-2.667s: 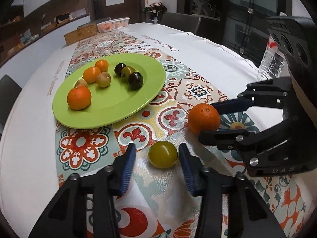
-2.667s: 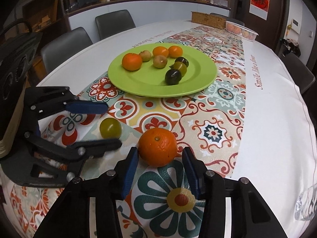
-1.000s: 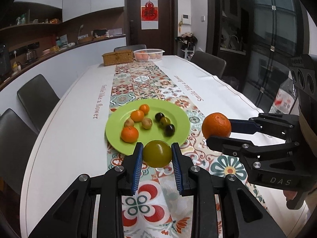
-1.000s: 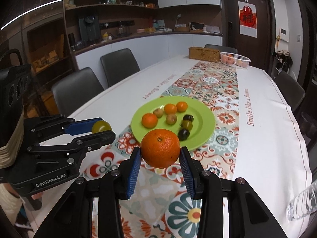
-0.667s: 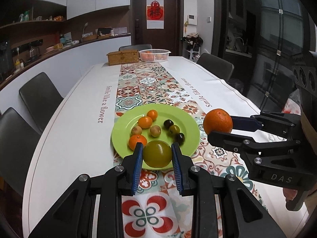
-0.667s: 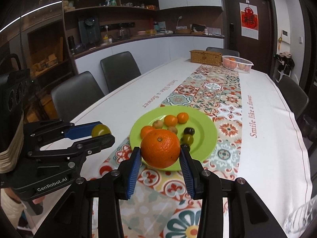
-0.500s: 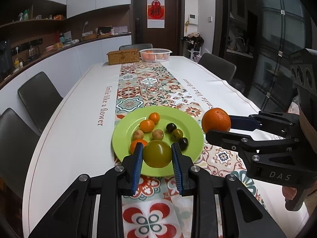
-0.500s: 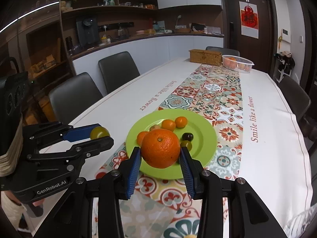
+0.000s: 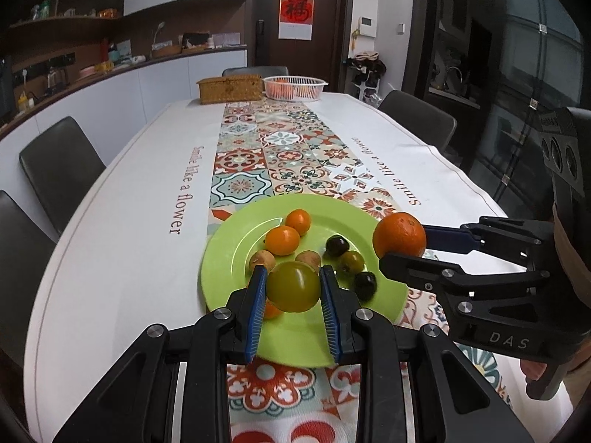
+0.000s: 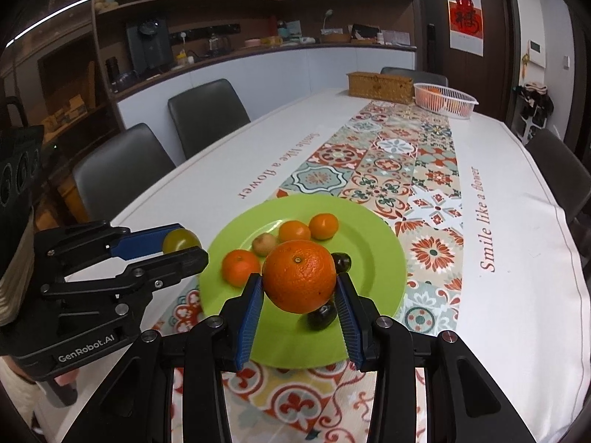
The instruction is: Organize fruits
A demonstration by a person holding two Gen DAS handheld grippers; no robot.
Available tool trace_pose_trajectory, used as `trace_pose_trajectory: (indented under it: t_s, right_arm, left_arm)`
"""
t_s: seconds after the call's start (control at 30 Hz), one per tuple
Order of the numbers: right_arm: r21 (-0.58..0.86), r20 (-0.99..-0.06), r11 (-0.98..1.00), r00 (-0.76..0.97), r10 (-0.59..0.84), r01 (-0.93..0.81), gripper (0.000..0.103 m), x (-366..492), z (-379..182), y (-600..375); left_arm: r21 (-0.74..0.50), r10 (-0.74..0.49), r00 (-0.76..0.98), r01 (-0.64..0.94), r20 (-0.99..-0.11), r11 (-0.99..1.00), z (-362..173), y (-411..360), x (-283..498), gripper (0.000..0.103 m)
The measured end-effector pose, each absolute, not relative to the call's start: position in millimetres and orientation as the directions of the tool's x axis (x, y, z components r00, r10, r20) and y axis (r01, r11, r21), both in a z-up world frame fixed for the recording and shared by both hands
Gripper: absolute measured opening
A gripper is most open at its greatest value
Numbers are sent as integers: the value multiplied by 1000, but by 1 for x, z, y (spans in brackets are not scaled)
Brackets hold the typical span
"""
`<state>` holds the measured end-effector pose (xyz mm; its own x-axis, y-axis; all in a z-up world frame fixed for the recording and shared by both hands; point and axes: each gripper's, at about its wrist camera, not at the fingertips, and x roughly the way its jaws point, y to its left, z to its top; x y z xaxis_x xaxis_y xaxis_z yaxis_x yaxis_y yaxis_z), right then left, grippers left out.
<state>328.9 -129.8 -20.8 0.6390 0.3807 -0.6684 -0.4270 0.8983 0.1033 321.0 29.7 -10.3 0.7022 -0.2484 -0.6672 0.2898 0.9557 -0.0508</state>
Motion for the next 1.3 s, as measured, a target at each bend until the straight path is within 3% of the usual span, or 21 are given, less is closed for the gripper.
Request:
trace_pose_trajectory:
  t_s: [0.5,0.63,0.77,0.83,1.2,1.3]
  right_arm:
    - [132,-706,905,603,372,-404,41,365,-51,-133]
    - [134,-709,904,598,374,-407,41,367,-54,-132]
    - [134,-708,908,602,368,-398,43,369,-57,-130]
    - [130,-704,911,610,363,-391,56,367,-55,-131]
    - [90,-652,928,683,328,-360,56,330,-26,-137]
    - [78,-637,940,708,304,-333,62,317,-19,-141]
  left_arm:
    - [-105,-284,653,299,-702,948,-42,26,360,29]
    - [-88,-263,674,282,-691,955,-40,28,356,44]
    - [-68,-221,696,240,-684,968,-36,36,353,46]
    - [-51,-196,708,221,-678,974,-32,40,350,47]
    - [2,-133,762,174,-633,985,-5,42,311,57]
    - [8,-130,775,172,-618,985,5,41,297,60]
